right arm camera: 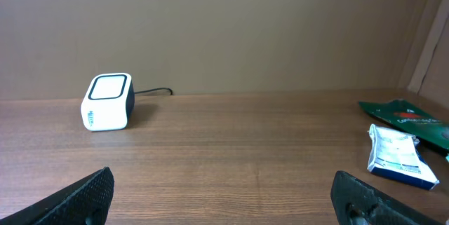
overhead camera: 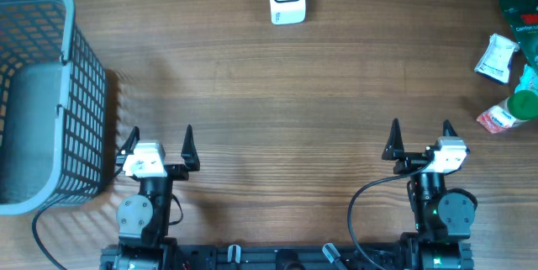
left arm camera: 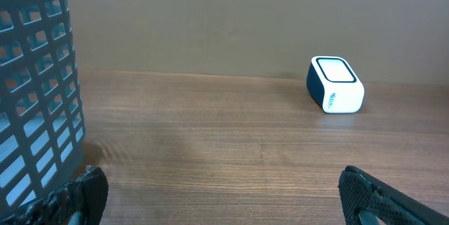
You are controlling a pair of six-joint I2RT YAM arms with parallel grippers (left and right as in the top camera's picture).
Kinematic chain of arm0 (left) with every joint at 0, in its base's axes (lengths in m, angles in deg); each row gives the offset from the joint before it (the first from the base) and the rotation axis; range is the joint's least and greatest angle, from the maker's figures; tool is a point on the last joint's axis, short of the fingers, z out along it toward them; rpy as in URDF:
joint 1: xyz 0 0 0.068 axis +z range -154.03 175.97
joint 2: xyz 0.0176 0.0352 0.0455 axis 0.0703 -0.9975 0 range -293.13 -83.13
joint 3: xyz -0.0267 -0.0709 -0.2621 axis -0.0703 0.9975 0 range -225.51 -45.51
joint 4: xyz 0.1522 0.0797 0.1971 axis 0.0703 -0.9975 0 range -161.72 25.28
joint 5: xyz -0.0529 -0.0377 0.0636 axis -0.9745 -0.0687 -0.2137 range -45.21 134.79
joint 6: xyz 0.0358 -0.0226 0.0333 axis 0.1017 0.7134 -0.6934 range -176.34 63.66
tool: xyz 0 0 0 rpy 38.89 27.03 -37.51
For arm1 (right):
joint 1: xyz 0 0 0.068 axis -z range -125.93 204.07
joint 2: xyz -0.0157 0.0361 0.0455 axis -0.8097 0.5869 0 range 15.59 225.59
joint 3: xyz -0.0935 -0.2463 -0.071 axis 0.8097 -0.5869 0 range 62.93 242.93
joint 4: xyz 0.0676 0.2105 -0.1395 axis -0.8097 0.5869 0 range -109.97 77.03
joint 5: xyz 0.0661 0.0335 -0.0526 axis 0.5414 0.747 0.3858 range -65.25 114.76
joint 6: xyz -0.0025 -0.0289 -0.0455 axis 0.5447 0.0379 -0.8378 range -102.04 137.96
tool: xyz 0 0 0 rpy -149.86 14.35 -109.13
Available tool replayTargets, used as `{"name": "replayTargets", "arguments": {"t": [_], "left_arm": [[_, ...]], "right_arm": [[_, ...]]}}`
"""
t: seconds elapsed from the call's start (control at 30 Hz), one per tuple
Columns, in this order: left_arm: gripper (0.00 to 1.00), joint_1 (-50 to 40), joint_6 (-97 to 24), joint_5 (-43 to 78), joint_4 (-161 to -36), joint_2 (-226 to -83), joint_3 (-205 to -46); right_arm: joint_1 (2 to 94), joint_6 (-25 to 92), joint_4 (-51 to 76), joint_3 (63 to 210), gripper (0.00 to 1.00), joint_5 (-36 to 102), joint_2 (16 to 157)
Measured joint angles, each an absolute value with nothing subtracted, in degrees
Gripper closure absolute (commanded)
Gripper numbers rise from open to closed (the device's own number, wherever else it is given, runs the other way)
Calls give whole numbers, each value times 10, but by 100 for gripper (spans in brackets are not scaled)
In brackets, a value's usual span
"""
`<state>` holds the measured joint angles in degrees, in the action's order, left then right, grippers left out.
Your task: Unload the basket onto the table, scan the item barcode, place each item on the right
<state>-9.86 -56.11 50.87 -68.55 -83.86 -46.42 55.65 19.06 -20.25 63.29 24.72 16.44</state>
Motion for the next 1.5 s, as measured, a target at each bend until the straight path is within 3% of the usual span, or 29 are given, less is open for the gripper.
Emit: {"name": "replayTargets", "arguments": {"t": [0.43, 1.5], "left_arm": [[0, -51, -563, 505, -685, -839, -464], [0, -51, -563, 505, -686, -839, -464]], "right_arm": [[556, 189, -202, 633, 0, 247, 164], [556, 187, -202, 633, 0, 247, 164]]}}
